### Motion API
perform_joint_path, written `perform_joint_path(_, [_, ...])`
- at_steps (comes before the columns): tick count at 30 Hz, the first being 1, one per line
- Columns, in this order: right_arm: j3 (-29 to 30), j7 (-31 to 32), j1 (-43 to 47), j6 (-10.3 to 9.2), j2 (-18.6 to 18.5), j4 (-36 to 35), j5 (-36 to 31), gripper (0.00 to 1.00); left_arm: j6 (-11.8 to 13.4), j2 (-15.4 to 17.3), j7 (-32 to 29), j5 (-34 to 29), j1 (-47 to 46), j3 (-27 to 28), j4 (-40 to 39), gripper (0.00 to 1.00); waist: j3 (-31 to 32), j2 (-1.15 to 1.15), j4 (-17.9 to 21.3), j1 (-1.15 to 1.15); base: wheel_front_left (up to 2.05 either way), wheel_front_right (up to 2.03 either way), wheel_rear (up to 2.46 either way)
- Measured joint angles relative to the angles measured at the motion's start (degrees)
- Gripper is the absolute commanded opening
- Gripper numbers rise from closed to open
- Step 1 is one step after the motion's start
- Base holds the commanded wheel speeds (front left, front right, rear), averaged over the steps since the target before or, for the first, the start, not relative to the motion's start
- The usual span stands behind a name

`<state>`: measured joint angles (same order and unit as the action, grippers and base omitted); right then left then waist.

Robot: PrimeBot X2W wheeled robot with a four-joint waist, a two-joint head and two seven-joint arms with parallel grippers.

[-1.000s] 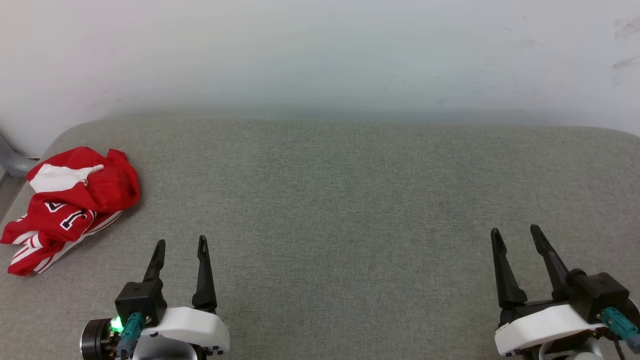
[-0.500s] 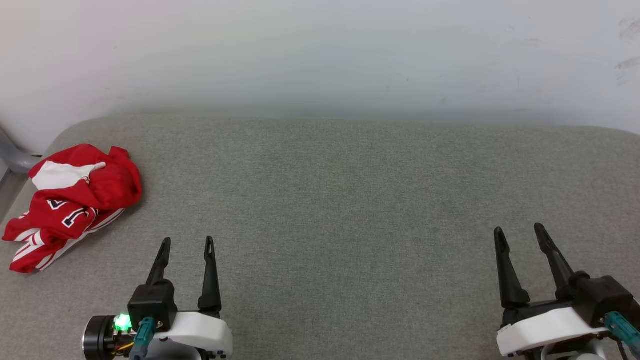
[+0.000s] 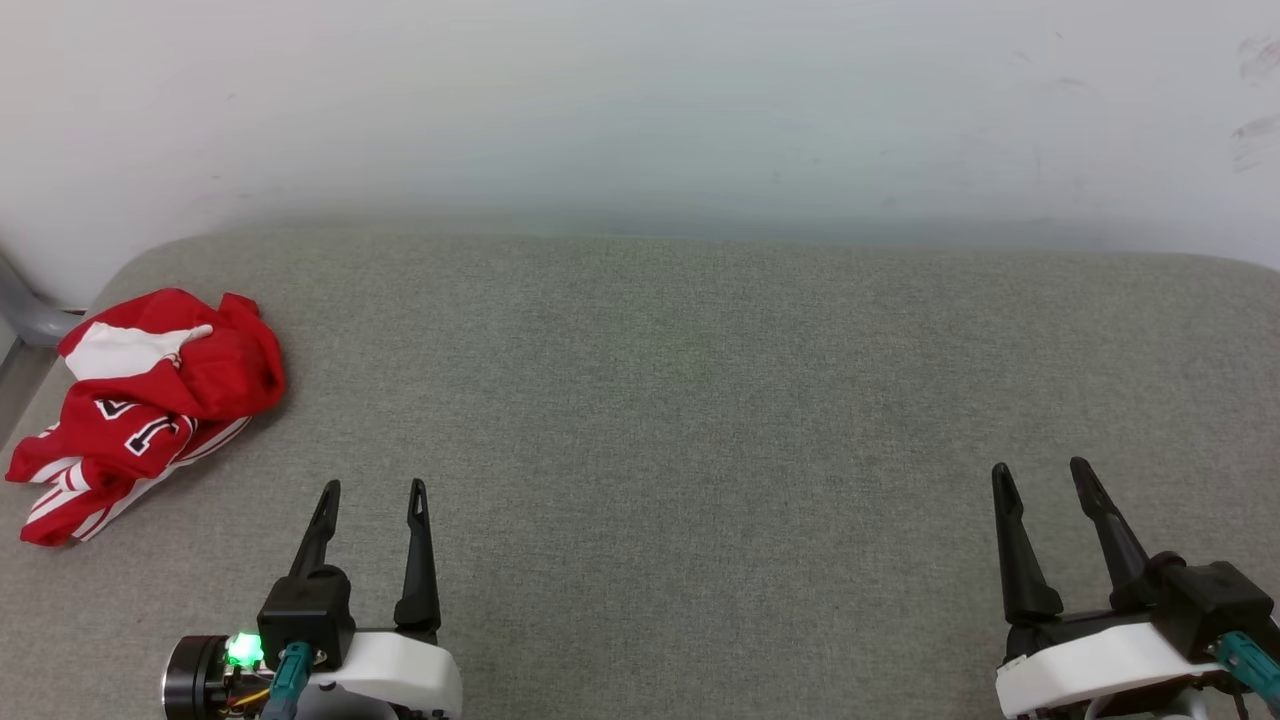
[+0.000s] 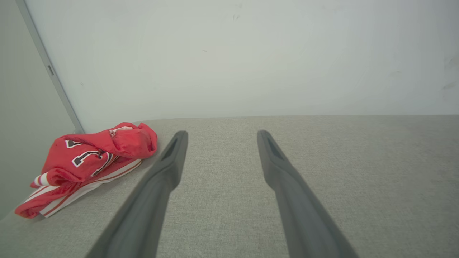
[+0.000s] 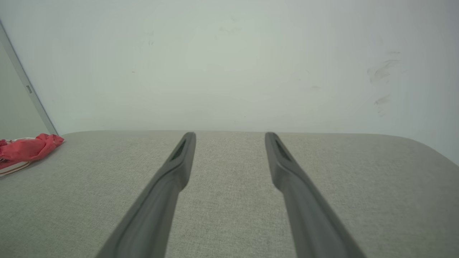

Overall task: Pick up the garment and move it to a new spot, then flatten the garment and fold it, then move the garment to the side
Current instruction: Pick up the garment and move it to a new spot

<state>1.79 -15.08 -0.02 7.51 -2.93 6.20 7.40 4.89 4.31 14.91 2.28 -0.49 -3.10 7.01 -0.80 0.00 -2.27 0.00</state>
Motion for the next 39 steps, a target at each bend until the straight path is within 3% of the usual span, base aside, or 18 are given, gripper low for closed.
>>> perform_joint_path(22, [0.0,0.0,0.0,0.0,0.0,1.0,2.7,1.0,-1.5,-1.0,0.0,-0.1,-0.1,1.8,0.8,1.0,0.2,0.0,-1.8,0.0,0.0,0.0,0.0])
perform_joint_path(30, [-0.3,0.0,0.0,0.0,0.0,0.6,2.8,1.0,-1.7,-1.2,0.2,0.0,-0.8,2.8,0.8,1.0,-0.1,0.0,-5.9,0.0,0.0,0.0,0.0])
perform_joint_path(39, [-0.9,0.0,0.7,0.0,0.0,0.5,2.6,1.0,-1.8,-1.3,0.2,0.4,-0.9,3.7,1.1,1.0,-0.1,0.0,-13.2,0.0,0.0,0.0,0.0])
